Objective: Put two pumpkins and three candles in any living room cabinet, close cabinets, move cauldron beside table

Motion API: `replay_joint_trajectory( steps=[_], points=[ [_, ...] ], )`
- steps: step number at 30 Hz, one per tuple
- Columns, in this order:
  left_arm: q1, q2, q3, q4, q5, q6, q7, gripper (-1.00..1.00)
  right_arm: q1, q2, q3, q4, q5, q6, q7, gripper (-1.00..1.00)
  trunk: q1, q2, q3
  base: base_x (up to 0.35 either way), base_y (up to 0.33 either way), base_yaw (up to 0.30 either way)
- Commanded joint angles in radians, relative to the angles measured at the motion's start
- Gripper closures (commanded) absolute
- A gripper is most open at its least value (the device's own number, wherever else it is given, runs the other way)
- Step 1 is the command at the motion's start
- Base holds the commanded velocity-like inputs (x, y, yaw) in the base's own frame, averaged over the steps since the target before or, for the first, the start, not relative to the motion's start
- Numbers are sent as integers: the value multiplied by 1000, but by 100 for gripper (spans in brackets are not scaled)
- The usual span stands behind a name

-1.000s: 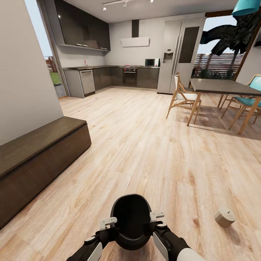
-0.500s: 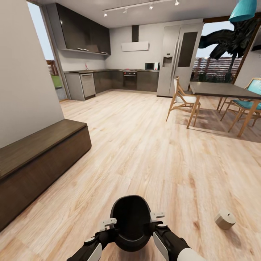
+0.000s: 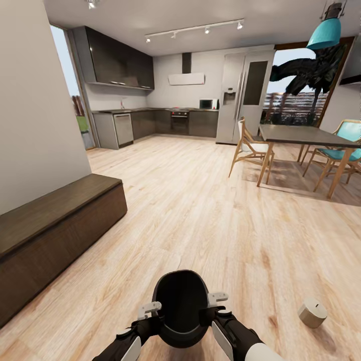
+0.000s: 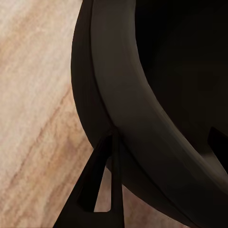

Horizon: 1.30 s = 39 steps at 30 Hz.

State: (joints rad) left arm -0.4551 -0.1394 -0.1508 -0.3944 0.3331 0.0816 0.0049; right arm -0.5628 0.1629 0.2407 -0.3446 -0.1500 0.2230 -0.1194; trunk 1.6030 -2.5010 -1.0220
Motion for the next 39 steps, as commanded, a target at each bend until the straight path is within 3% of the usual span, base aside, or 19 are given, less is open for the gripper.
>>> replay_joint_trajectory(
  steps=[1,6,39],
  points=[
    [0,0,-13,-3,18,4,-3,100,0,0,12,-3,-18,6,-6,100,-1,0,3,0,0,0],
    [0,0,-13,-3,18,4,-3,100,0,-1,12,-6,-19,7,-1,100,-3,1,23,0,0,0],
    [0,0,-13,-3,17,4,-3,100,0,-2,14,-16,-19,1,1,100,-129,232,126,0,0,0]
  ],
)
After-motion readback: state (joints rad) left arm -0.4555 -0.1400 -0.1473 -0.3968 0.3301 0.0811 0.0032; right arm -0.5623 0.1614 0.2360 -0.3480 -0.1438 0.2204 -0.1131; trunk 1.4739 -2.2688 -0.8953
